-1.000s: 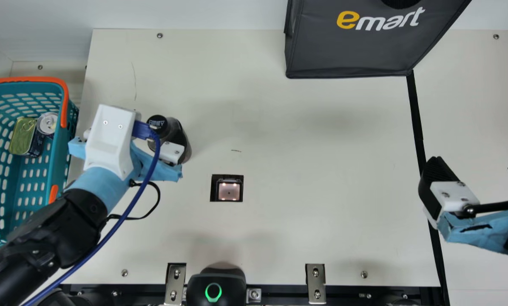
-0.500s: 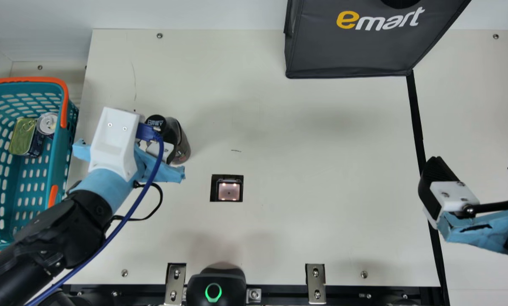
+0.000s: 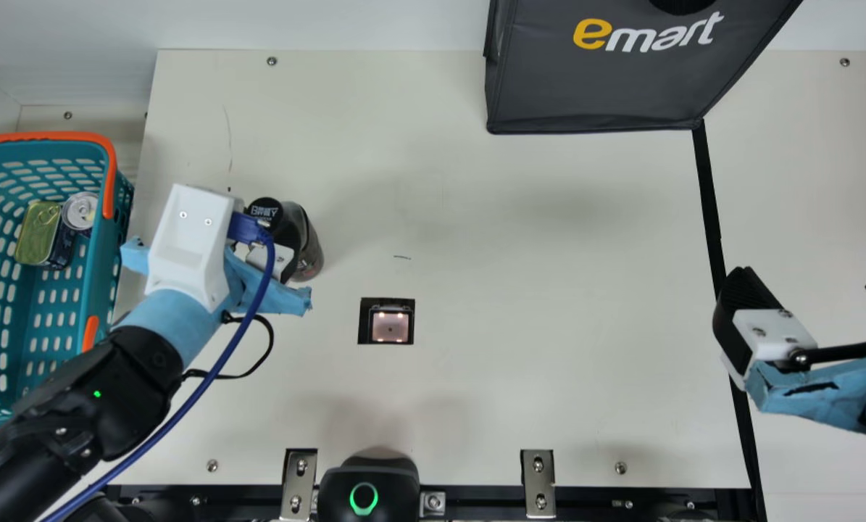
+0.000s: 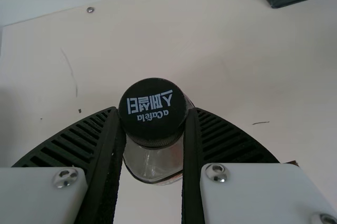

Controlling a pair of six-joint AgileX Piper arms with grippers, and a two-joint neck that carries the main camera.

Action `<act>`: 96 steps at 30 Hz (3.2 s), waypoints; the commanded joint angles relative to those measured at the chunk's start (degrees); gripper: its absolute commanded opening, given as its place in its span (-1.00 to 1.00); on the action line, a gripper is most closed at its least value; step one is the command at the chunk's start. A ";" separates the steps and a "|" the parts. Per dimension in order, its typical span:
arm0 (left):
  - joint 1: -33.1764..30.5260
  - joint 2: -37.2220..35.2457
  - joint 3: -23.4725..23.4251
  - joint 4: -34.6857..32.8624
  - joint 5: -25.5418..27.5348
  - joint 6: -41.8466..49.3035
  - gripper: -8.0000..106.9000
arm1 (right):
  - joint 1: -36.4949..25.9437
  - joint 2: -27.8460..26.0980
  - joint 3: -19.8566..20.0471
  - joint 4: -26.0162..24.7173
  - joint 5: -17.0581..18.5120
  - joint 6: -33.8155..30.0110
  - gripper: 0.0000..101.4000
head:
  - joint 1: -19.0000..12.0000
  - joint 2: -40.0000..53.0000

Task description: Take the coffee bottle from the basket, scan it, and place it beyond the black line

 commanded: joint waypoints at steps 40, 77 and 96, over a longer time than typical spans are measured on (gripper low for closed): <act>3.35 -4.10 -5.76 -53.05 -1.90 70.40 -0.68 | 0.00 0.00 0.00 0.00 0.00 0.00 0.79 | -1.48 0.09; 13.53 2.42 -8.13 -84.10 7.55 110.49 -0.68 | 0.00 0.00 0.00 0.00 0.08 0.00 0.79 | -1.48 0.09; 8.60 3.77 -6.29 -86.86 3.36 110.97 -0.68 | 0.00 0.00 0.00 0.00 -0.03 0.00 0.79 | -1.48 0.09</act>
